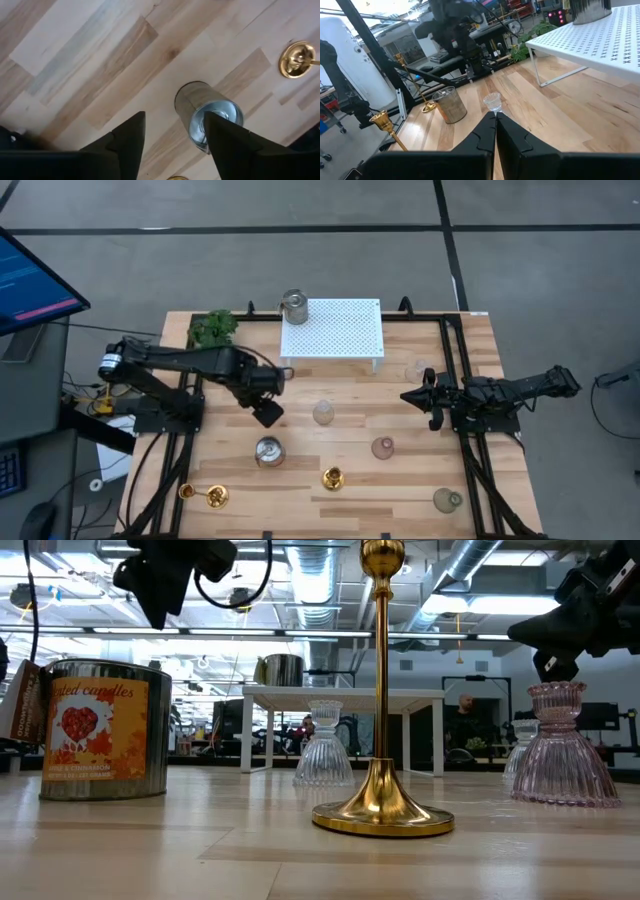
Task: Pick & Place candle stick holders
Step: Put the silver scented candle on the shelf
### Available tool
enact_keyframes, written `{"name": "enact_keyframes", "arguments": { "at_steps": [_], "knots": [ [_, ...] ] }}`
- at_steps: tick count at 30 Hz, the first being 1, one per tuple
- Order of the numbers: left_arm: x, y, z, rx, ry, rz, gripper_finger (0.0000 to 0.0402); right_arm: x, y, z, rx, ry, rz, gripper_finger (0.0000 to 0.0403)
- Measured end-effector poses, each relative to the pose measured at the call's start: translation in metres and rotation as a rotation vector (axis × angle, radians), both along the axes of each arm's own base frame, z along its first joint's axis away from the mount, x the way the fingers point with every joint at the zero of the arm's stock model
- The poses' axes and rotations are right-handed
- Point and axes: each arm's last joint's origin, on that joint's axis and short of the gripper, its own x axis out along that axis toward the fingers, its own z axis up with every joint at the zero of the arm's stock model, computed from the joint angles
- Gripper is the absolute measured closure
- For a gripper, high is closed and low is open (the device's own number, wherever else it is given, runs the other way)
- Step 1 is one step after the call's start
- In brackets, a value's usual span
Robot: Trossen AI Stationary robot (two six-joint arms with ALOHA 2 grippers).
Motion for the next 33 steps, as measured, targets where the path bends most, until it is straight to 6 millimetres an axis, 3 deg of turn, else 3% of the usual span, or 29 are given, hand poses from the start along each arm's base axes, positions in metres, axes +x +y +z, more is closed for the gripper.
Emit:
{"name": "enact_keyframes", "arguments": {
  "at_steps": [12, 17, 24, 33],
  "knots": [
    [0.023, -0.027, -0.035, 0.04, 0.165, -0.091, 0.0194, 0.0, 0.0, 0.0, 0.0, 0.004, 0.0, 0.0398],
    [0.017, -0.032, -0.056, -0.004, 0.162, -0.082, 0.0194, 0.0, 0.0, 0.0, 0.0, 0.005, 0.0, 0.0398],
    [-0.004, -0.03, -0.061, -0.029, 0.059, -0.019, 0.0194, 0.0, 0.0, -0.001, 0.0, 0.006, 0.0, 0.0398],
    [0.004, -0.039, -0.074, -0.037, 0.042, -0.044, 0.0195, 0.0, 0.0, -0.001, 0.0, 0.007, 0.0, 0.0398]
  ]
}}
